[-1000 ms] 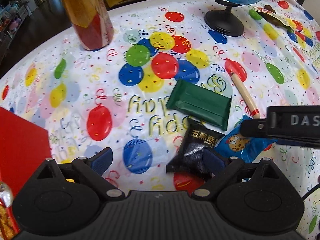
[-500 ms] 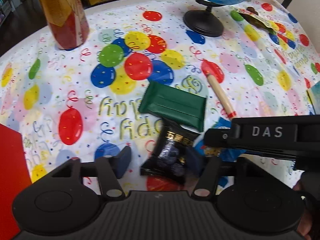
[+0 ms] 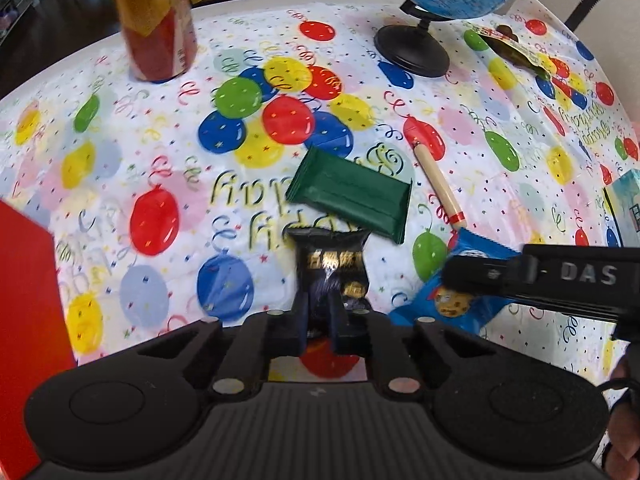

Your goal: Organize snacks

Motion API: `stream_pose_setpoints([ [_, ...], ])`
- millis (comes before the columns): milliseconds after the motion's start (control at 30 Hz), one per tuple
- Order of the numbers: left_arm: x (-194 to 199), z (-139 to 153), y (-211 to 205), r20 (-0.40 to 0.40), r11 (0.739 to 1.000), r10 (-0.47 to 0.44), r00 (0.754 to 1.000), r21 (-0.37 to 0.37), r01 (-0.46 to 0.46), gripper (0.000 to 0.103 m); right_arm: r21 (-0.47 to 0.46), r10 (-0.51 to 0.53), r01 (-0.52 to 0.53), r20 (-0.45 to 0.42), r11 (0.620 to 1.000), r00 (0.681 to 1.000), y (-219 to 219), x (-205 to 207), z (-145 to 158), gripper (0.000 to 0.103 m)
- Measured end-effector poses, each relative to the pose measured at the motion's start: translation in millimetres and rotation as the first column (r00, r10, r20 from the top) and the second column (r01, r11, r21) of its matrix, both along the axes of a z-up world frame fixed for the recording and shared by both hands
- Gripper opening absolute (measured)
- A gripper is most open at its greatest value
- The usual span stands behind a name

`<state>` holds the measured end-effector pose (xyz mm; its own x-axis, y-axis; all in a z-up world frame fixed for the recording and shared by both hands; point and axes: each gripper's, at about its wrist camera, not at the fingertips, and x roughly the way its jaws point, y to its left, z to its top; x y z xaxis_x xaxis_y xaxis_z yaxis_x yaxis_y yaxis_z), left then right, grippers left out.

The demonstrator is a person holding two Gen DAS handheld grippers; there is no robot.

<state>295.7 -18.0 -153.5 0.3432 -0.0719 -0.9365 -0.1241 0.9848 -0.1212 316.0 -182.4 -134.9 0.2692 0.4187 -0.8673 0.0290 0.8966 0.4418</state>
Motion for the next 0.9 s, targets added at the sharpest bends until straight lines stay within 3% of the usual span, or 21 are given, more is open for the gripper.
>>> stream_pose_setpoints([
  [267, -10, 6, 10, -0.016, 0.997, 0.071, 0.997, -0.011, -0.071, 0.009, 0.012, 0.018, -0.018, 0.036, 1.000, 0.999, -15, -21, 14, 0.034],
  [367, -6, 11, 8, -0.019, 0.998, 0.067, 0.998, -0.010, -0.067, 0.013, 0.023, 0.027, -0.028, 0.047, 0.999, 0.999, -21, -28, 19, 0.034],
  [400, -4, 12, 7, -0.016, 0.998, 0.069, 0.997, -0.013, -0.069, 0.022, 0.025, 0.029, -0.030, 0.051, 0.999, 0.998, -24, -30, 21, 0.034],
  [500, 2, 12, 5, -0.014, 0.996, 0.088, 0.996, -0.028, -0.088, 0.064, 0.042, 0.022, -0.024, 0.052, 0.999, 0.998, -33, -36, 23, 0.034],
  [900, 32, -19, -17, -0.060, 0.992, 0.114, 0.992, 0.053, -0.111, 0.064, 0.037, -0.009, 0.008, 0.037, 0.999, 0.999, -64, -49, 18, 0.034],
])
